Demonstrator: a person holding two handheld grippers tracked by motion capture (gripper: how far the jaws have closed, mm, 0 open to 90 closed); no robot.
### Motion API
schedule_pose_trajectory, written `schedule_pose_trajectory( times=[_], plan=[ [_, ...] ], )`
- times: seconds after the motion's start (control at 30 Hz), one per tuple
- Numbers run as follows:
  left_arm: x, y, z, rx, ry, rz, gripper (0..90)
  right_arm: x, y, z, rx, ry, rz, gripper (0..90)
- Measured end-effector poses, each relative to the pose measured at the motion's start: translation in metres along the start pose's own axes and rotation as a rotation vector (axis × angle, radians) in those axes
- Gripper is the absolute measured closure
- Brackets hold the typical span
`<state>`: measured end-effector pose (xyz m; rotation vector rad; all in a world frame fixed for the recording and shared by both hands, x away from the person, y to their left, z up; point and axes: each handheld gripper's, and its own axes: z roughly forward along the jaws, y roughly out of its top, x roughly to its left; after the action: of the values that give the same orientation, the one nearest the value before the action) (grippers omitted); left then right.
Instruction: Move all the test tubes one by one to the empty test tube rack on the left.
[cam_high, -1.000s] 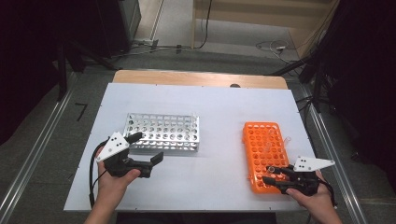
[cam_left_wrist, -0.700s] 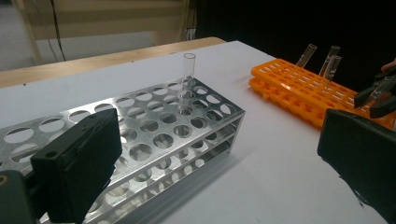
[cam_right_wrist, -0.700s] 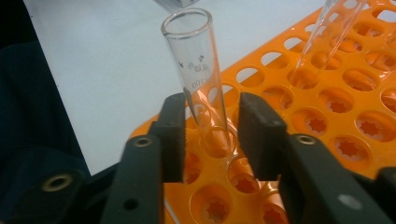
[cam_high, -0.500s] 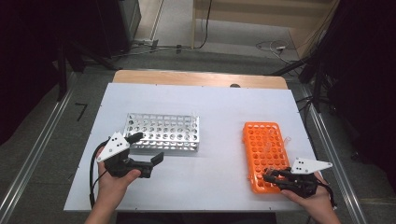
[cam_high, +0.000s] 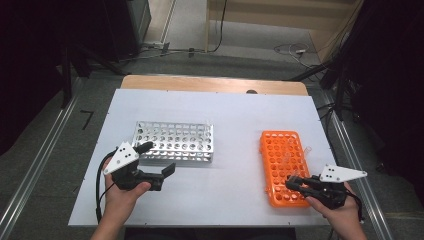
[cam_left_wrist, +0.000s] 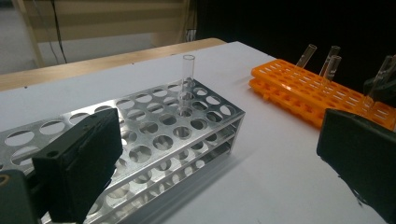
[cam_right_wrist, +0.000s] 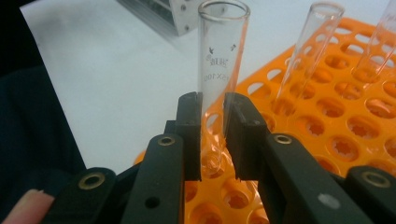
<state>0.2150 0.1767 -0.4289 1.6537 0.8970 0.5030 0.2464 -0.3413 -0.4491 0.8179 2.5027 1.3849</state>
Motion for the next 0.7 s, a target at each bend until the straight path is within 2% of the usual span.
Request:
schedule_pose_trajectory(
  times=[0.2, 0.3, 0.7],
  plan=[
    [-0.003, 0.001, 0.001, -0.003, -0.007, 0.002, 0.0, 0.004, 0.01, -0.006, -0.053, -0.047, 0.034, 73.8],
    [-0.005, 0.002, 0.002, 0.001, -0.012, 0.008, 0.0, 0.008, 0.014, -0.006, -0.074, -0.054, 0.044, 73.8],
    [-0.015, 0.002, 0.008, 0.012, -0.041, 0.022, 0.0, 0.027, 0.029, 0.017, -0.07, -0.022, 0.012, 73.8]
  ],
)
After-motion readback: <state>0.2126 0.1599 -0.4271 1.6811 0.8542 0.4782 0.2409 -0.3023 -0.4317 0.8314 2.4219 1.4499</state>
